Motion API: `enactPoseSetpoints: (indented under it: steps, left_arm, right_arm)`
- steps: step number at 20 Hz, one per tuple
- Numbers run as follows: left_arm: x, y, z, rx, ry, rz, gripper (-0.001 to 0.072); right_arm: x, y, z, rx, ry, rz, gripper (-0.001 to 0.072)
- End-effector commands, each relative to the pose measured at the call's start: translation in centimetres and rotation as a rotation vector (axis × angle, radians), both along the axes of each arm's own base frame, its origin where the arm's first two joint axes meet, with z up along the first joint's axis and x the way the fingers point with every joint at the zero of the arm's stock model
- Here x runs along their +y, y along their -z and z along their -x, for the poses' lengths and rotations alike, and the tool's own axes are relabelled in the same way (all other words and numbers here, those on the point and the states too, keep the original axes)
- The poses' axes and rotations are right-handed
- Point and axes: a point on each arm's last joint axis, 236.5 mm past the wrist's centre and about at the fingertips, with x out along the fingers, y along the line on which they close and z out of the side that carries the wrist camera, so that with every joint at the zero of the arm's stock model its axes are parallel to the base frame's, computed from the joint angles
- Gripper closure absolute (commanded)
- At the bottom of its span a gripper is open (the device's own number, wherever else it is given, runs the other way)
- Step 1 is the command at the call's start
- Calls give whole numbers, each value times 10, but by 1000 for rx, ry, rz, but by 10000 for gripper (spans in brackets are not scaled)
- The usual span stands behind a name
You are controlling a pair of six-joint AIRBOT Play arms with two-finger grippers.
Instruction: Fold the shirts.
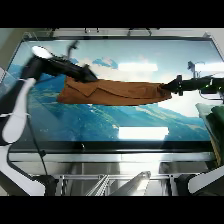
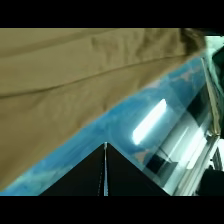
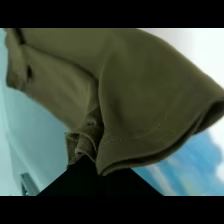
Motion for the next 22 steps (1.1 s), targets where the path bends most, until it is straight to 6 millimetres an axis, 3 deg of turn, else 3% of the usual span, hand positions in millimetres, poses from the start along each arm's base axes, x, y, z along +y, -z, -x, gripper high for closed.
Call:
enactPoseSetpoints:
  steps: [1, 3, 6, 9, 11, 12, 14, 17, 18, 20, 22]
  left_arm:
    - [-77, 64, 2, -28, -14, -91, 705]
    - [-98, 99, -6, -43, -39, -213, 704]
    - [-138, 120, -8, -44, -18, -237, 703]
    - [-171, 131, -8, -1, -37, -168, 701]
    - [-180, 120, -5, 85, -70, -60, 702]
    - [-179, 92, -7, 108, -68, 47, 701]
    - [-157, -5, -10, 60, 19, 311, 703]
    - [-52, -160, -18, -132, 62, 508, 704]
    - [-15, -200, -18, -219, 41, 523, 704]
    - [56, -261, -17, -387, -47, 504, 703]
    - [108, -289, -12, -469, -137, 472, 702]
  right_arm:
    - [11, -75, 27, -39, -119, -84, 688]
    - [18, -121, 31, -118, -131, -155, 688]
    - [35, -183, 37, -233, -146, -299, 688]
    - [63, -197, 42, -257, -190, -330, 688]
    - [93, -196, 40, -256, -216, -328, 688]
    - [111, -194, 36, -269, -219, -319, 687]
    - [148, -185, 25, -292, -208, -280, 688]
    - [210, -143, 6, -298, -175, -155, 687]
    - [236, -125, -1, -310, -160, -117, 687]
    - [291, -90, -15, -339, -99, -64, 688]
    - [350, -58, -22, -403, -79, -10, 689]
